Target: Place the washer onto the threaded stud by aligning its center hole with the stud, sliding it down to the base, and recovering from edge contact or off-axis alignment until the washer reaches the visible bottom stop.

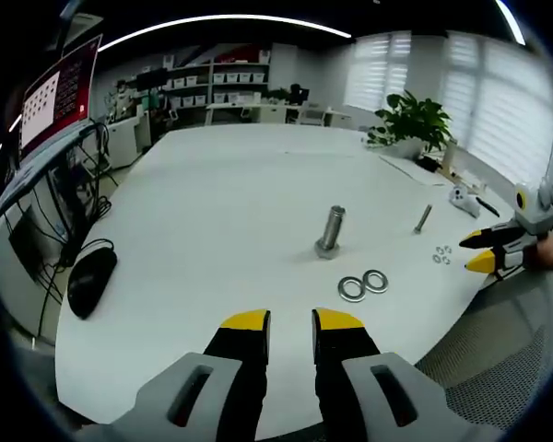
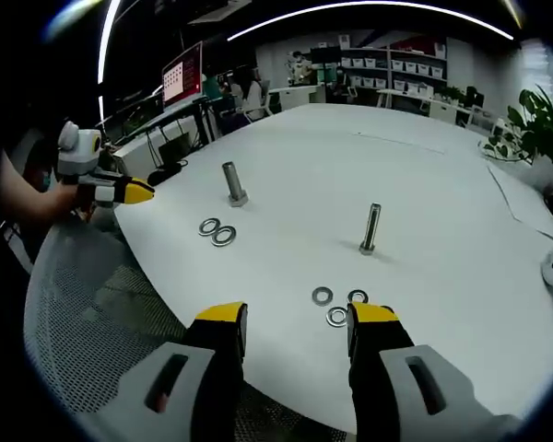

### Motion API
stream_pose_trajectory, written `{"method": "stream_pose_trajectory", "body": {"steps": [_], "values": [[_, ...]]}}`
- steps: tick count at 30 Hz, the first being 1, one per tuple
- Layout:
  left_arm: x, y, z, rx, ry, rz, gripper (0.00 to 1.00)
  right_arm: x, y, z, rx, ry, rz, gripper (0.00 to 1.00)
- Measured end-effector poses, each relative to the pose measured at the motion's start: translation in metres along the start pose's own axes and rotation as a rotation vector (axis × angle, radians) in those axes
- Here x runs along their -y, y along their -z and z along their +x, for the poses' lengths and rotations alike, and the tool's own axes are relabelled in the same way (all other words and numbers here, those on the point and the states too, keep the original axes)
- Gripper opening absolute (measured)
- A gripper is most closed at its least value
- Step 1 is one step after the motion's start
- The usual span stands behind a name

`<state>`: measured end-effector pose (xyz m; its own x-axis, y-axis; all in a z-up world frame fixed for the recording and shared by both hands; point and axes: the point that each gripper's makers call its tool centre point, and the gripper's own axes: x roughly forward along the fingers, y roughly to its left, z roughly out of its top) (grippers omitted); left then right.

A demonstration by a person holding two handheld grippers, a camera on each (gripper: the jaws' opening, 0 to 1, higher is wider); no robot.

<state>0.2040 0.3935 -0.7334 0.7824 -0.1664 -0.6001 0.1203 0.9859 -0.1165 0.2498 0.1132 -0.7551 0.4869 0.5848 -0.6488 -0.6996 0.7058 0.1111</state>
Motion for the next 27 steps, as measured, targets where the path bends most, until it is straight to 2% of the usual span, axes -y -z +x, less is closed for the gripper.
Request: {"method": "stream_pose_trajectory", "body": {"steps": [27], "values": [[0.0007,0.0035,0.001,-0.019,0.004,0.001,0.16,0.0005,0.0,0.0001,0.003,0.001,0.011,0.45]]}}
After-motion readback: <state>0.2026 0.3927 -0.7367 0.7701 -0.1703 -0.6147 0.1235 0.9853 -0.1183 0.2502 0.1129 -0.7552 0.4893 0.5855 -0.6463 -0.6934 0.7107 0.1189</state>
